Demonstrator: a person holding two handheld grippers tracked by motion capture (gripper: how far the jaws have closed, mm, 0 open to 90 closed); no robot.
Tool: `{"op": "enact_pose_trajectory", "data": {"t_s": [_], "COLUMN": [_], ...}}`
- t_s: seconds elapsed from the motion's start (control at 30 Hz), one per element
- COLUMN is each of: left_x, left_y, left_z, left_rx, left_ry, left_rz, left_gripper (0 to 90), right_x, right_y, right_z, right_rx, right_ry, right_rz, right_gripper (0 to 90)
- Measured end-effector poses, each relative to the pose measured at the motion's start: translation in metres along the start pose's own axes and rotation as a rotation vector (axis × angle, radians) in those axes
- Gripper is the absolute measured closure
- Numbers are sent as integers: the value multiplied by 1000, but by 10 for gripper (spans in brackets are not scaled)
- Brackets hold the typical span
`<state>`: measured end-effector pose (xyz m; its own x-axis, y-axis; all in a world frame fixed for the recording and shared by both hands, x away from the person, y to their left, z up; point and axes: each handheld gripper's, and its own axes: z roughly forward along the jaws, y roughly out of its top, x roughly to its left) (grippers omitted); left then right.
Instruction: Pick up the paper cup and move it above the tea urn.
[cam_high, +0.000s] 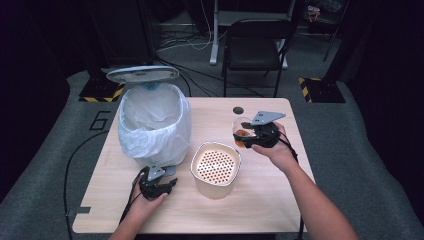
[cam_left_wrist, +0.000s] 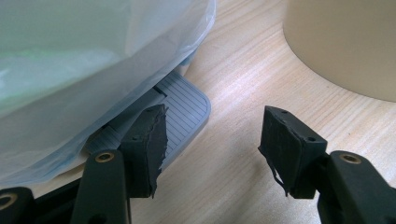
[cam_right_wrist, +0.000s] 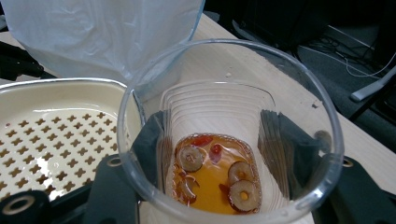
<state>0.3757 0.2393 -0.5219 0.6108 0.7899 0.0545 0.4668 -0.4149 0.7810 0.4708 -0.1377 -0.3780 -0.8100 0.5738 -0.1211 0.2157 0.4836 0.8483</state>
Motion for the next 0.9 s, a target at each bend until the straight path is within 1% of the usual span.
{"op": "enact_pose_trajectory", "data": {"t_s": [0.07, 0.1, 0.13, 0.2, 0.23, 0.27, 0.3, 0.33, 0.37, 0.4, 0.43, 0.53, 0.63, 0.67, 0.8, 0.87, 0.9], "left_x": [0, 2, 0, 0, 2, 1, 1, 0, 2, 0, 2, 1, 1, 1, 1, 2, 1], "left_y": [0, 1, 0, 0, 1, 0, 1, 0, 1, 0, 1, 1, 1, 1, 0, 1, 1], "left_z": [0, -1, 0, 0, 0, 0, 0, 0, 0, 0, 0, -1, 0, 0, 0, -1, -1], "left_rx": [1, 1, 0, 0, 1, 1, 1, 0, 1, 0, 1, 5, 0, 4, 0, 5, 4], "left_ry": [2, 10, -2, -1, 5, 2, 5, -1, 6, -1, 6, 7, 7, 7, 7, 12, 12], "left_rz": [7, 28, -1, 1, 27, 10, 24, 1, 28, 1, 28, 30, 28, 29, 29, 31, 29], "left_gripper": [409, 409, 409, 409, 409, 409, 409, 409, 409, 409, 409, 408, 408, 408, 408, 409, 408], "right_x": [0, 0, 1, 2, 4, 6, 8, 8, 10, 13, 14, 22, 30, 32, 41, 44, 45], "right_y": [4, 5, 7, 10, 12, 14, 16, 18, 19, 21, 23, 28, 32, 33, 37, 38, 38], "right_z": [-1, -1, -1, -2, -2, -2, -2, -2, -2, -2, -3, -2, -1, 0, 2, 4, 5], "right_rx": [-8, -11, -16, -31, -31, -29, -35, -34, -40, -51, -60, -75, -73, -73, -87, -78, -76], "right_ry": [-4, -5, -8, 1, 0, 1, 1, 6, 8, 13, 18, 26, 24, 19, 5, -8, -11], "right_rz": [-10, -16, -28, -45, -53, -63, -72, -91, -102, -119, -131, -160, -212, -238, -312, -355, -369], "right_gripper": [452, 453, 453, 454, 455, 455, 455, 455, 454, 453, 453, 452, 453, 454, 456, 457, 458]}}
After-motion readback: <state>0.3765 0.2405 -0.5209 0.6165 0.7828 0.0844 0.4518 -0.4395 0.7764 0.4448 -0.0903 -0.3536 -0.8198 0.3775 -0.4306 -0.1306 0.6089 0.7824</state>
